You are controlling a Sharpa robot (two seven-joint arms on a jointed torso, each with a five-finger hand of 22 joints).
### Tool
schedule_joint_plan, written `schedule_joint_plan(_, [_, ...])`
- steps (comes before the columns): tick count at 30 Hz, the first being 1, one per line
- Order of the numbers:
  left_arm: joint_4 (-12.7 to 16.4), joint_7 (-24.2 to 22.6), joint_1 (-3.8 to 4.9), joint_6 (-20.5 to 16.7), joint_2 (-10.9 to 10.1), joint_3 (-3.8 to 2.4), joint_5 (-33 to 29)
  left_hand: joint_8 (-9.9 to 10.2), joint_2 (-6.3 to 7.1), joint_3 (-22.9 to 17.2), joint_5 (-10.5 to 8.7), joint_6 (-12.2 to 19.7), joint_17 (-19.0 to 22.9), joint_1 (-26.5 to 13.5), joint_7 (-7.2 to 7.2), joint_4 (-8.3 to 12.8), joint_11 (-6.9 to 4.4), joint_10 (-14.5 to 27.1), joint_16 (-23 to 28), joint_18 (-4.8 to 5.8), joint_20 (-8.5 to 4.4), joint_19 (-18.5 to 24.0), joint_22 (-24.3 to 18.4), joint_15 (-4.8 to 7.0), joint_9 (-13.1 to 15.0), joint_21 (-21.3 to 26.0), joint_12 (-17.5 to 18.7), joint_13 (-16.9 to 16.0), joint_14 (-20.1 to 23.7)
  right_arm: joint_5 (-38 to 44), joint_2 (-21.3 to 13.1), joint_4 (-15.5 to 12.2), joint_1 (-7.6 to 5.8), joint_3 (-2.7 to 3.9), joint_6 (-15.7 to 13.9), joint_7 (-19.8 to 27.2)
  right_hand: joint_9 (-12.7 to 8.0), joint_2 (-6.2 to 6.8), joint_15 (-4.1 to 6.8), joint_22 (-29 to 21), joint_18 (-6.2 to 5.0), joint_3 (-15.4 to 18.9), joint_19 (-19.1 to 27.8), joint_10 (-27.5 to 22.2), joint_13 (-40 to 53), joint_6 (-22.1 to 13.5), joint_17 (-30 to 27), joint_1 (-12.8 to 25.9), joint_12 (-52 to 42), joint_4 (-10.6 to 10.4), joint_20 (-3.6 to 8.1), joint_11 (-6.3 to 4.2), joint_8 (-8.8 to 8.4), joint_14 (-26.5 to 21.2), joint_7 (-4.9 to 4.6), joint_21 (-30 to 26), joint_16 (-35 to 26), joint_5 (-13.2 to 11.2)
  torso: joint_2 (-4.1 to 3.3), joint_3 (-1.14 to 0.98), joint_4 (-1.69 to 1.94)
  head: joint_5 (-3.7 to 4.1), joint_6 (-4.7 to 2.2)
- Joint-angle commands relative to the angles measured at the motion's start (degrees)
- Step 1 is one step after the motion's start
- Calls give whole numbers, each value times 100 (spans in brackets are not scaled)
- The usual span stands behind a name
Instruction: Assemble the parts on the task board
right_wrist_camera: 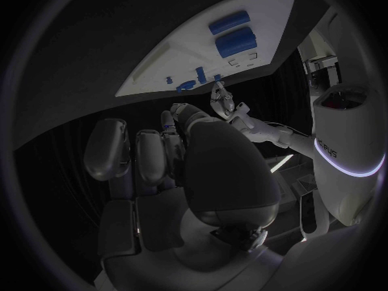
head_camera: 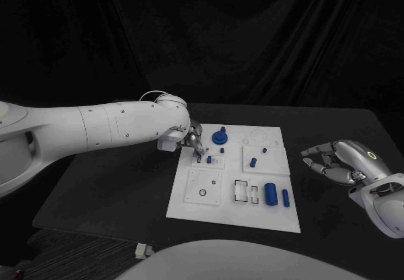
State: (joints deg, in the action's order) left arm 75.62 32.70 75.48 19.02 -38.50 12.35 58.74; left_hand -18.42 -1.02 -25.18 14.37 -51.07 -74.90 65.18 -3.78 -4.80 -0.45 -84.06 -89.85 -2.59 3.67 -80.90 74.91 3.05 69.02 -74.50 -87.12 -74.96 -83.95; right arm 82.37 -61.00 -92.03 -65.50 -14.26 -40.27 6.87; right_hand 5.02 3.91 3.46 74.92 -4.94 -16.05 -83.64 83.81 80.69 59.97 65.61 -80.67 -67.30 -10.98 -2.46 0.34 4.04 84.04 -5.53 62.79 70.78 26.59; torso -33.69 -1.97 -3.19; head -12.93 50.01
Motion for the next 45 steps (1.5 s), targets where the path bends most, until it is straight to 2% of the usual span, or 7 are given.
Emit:
schedule_joint_plan(1, [-3, 51, -34, 195, 19, -4, -30, 24, 11, -367, -32, -7, -1510, -64, 29, 347, 16, -338, -15, -109, -6, 35, 1022, -21, -24, 13, 31, -1334, -605, 12, -1, -6, 15, 3, -27, -70, -5, 4, 25, 851, 0, -37, 42, -56, -1168, -27, -2, -38, -1, -9, 6, 4, -21, 193, -12, -19, -17, 35, 11, -2, -14, -17, -1])
schedule_joint_plan(19, [-17, 98, -170, 226, 11, -3, -30, 44, 2, -357, -44, -19, -1510, -81, 28, 336, 16, -338, -15, -107, -7, 32, 1023, -21, -59, 9, 31, -1334, -605, 12, -10, 1, 19, 3, -9, -73, -5, 4, 25, 851, 0, -37, 42, -56, -1168, -27, -2, -38, -1, -9, 6, 4, -21, 193, -12, -19, -17, 35, 14, -1, 4, 24, -1])
schedule_joint_plan(32, [30, 66, -198, 206, -18, -3, -30, 86, -21, -325, -77, -44, -1510, -134, 22, 294, 21, -312, -15, -114, -6, 52, 1014, -24, -135, 42, 61, -1318, -605, 12, 0, 33, 21, 3, 15, -99, -6, 7, 23, 849, -1, -51, 46, -62, -1176, -27, -17, -35, 12, 2, 4, 6, -16, 190, -14, -26, -28, 41, 14, -5, 4, 8, -1])
schedule_joint_plan(35, [34, 58, -203, 196, -17, -3, -30, 115, -38, -272, -175, -79, -1510, -189, 23, 248, 23, -311, -15, -115, -3, 56, 1012, -26, -203, 49, 62, -1317, -605, 12, 2, 39, 22, 3, 22, -108, -6, 7, 23, 849, -1, -51, 46, -62, -1176, -27, -17, -35, 12, 2, 4, 6, -16, 190, -14, -26, -28, 41, 14, -6, -1, 6, -1])
schedule_joint_plan(38, [35, 61, -208, 204, -16, -3, -30, 162, -80, -155, -592, -118, -1510, -262, 24, 167, 25, -298, -15, -115, 2, 60, 1011, -30, -307, 57, 76, -1310, -605, 12, 2, 43, 22, 3, 31, -117, -6, 7, 23, 849, -1, -51, 46, -62, -1176, -27, -17, -35, 12, 2, 4, 6, -16, 190, -14, -26, -28, 41, 16, -8, 5, 10, -1])
schedule_joint_plan(40, [34, 60, -214, 203, -17, -3, -30, 184, -93, -102, -735, -121, -1510, -293, 19, 129, 30, -289, -15, -116, 5, 64, 1009, -34, -346, 65, 85, -1305, -605, 12, 2, 45, 23, 3, 37, -122, -6, 7, 23, 849, -1, -51, 46, -62, -1176, -27, -17, -35, 12, 2, 4, 6, -16, 190, -14, -26, -28, 41, 17, -7, 4, 3, -1])
schedule_joint_plan(45, [28, 45, -237, 138, -21, -3, -30, 214, -120, 77, -805, -153, -1510, -400, 5, -2, 42, -291, -15, -118, 12, 68, 1008, -44, -421, 75, 82, -1307, -605, 12, 6, 54, 24, 3, 50, -132, -6, 7, 23, 849, -1, -51, 46, -62, -1176, -27, -17, -35, 12, 2, 4, 6, -16, 190, -14, -26, -28, 41, 18, -5, 1, 5, -1])
